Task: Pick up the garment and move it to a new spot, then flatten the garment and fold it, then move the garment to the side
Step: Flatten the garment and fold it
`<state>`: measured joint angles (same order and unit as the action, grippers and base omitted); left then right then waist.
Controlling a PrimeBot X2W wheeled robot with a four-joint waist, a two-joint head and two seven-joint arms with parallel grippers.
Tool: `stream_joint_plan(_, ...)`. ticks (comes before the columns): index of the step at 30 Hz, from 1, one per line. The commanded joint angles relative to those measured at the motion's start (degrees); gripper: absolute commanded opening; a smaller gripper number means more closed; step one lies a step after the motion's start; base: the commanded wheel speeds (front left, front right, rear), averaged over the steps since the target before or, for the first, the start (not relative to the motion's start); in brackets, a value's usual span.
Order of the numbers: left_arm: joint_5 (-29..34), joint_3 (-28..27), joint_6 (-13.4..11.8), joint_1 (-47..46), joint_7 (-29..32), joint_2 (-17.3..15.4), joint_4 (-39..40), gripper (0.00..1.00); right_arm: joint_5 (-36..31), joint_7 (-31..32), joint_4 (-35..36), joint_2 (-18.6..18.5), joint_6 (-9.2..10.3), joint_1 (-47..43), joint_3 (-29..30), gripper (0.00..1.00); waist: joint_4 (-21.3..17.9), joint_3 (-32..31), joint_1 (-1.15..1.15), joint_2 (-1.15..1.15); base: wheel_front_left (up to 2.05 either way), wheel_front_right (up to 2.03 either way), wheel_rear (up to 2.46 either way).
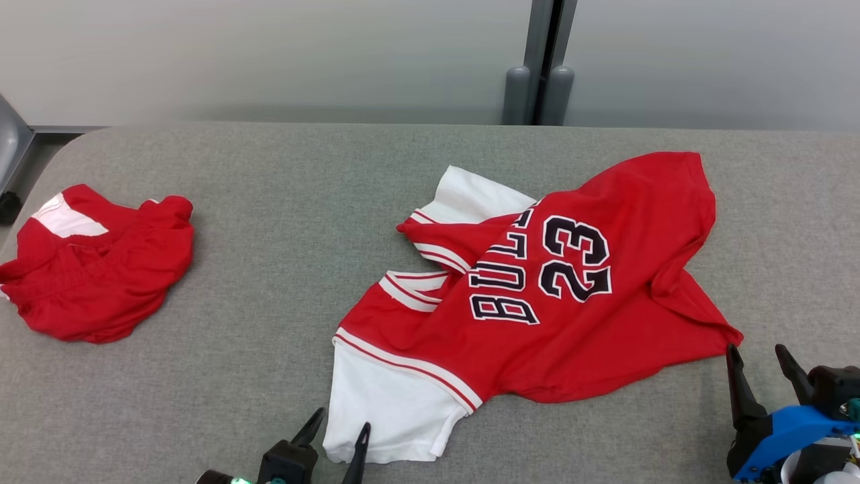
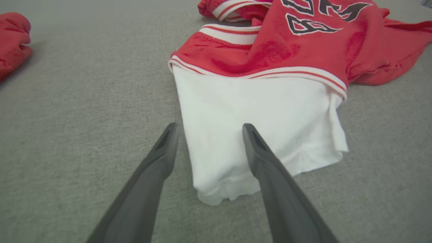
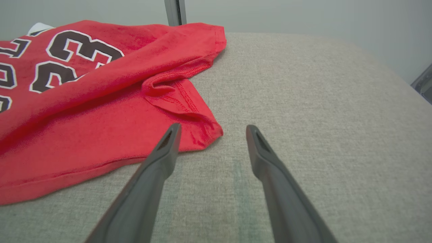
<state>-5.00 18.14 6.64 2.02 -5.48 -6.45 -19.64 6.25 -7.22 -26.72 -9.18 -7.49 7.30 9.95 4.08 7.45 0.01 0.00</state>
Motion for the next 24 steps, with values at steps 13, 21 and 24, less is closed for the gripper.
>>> stream_joint_plan(13,-2.63,2.22,0.54,-0.07,2.94,-1.03,0.48,1.0,1.15,-2.54,-11.08,-1.61,-0.02,6.14,-1.46,1.0,0.24,1.03,-0.01,0.0,0.0,0.0,0.0)
stream_joint_plan(21,-3.68,4.04,0.68,-2.3,3.02,-0.22,-1.73,1.0,1.9,-2.9,-19.67,-2.0,-0.02,12.43,-3.77,1.0,0.27,2.41,-0.01,0.0,0.0,0.0,0.0)
stream_joint_plan(24,-4.17,4.67,0.76,-3.14,3.06,-0.01,-2.72,1.0,2.59,-2.3,-22.84,-1.78,-0.02,14.12,-4.82,1.0,0.51,2.89,-0.01,0.0,0.0,0.0,0.0)
